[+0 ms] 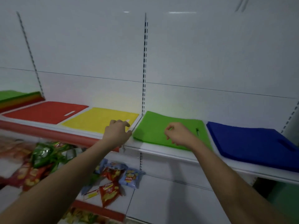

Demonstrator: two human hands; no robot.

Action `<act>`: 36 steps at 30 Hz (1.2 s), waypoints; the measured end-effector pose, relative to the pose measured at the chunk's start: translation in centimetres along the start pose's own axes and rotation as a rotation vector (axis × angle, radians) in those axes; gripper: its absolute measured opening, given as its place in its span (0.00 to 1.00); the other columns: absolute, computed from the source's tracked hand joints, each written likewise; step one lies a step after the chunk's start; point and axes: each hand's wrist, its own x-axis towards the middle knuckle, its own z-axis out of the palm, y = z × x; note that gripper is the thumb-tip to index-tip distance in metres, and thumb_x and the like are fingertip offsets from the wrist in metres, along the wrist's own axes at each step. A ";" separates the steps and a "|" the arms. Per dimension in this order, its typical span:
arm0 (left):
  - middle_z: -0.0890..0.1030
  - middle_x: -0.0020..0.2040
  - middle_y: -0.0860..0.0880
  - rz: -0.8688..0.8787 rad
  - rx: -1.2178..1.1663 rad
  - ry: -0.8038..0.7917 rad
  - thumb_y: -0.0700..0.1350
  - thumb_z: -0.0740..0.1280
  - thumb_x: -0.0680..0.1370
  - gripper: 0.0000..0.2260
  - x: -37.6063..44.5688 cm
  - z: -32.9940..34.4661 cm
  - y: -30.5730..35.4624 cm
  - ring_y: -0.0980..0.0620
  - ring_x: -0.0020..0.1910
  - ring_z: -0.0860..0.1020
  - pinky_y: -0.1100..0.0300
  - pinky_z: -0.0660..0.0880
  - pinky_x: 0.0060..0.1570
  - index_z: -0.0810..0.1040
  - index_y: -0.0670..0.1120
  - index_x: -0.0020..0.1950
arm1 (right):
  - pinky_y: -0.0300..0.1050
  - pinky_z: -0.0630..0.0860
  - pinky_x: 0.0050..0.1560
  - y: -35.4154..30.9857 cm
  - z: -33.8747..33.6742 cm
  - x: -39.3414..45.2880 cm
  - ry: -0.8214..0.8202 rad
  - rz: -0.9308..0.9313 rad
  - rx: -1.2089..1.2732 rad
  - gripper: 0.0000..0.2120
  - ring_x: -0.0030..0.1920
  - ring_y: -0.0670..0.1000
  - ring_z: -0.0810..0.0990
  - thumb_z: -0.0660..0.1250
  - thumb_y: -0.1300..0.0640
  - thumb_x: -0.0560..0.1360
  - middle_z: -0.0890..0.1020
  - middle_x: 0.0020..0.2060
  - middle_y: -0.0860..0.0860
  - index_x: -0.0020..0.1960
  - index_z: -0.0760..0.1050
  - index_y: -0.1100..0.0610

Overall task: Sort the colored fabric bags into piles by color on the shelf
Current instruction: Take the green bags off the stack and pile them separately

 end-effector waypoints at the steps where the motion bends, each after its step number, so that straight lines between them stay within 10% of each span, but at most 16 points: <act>1: 0.74 0.68 0.45 -0.034 0.037 0.022 0.53 0.63 0.81 0.17 -1.1 -0.5 -0.7 0.42 0.69 0.64 0.49 0.68 0.61 0.74 0.49 0.68 | 0.39 0.67 0.30 -1.2 1.4 -0.2 -0.060 -0.048 0.014 0.06 0.29 0.47 0.74 0.62 0.57 0.78 0.83 0.41 0.57 0.46 0.76 0.57; 6: 0.76 0.60 0.45 -0.185 0.091 0.044 0.53 0.62 0.80 0.14 -7.5 -4.6 -5.7 0.43 0.63 0.68 0.49 0.71 0.57 0.76 0.49 0.62 | 0.52 0.76 0.42 -7.1 9.1 -1.8 -0.258 -0.292 0.080 0.10 0.42 0.59 0.79 0.62 0.51 0.80 0.81 0.44 0.58 0.51 0.77 0.58; 14: 0.80 0.40 0.50 -0.435 0.093 0.207 0.53 0.64 0.78 0.11 -15.5 -12.8 -13.8 0.52 0.39 0.78 0.55 0.78 0.42 0.78 0.47 0.43 | 0.48 0.64 0.36 -19.2 15.3 -3.8 -0.317 -0.574 0.030 0.16 0.33 0.54 0.67 0.60 0.49 0.81 0.70 0.34 0.56 0.38 0.67 0.57; 19: 0.82 0.42 0.52 -0.564 0.065 0.220 0.56 0.64 0.78 0.09 -19.8 -16.8 -20.5 0.55 0.39 0.80 0.57 0.76 0.31 0.79 0.52 0.48 | 0.48 0.68 0.35 -26.6 19.2 -5.2 -0.330 -0.678 0.026 0.16 0.31 0.53 0.68 0.61 0.49 0.79 0.71 0.30 0.53 0.36 0.68 0.57; 36: 0.80 0.40 0.53 -0.749 0.130 0.190 0.55 0.63 0.79 0.09 -28.0 -26.1 -46.1 0.55 0.39 0.79 0.59 0.78 0.37 0.77 0.51 0.49 | 0.43 0.66 0.31 -49.3 41.3 -8.5 -0.498 -0.770 -0.084 0.13 0.30 0.49 0.70 0.63 0.51 0.77 0.71 0.29 0.47 0.36 0.73 0.56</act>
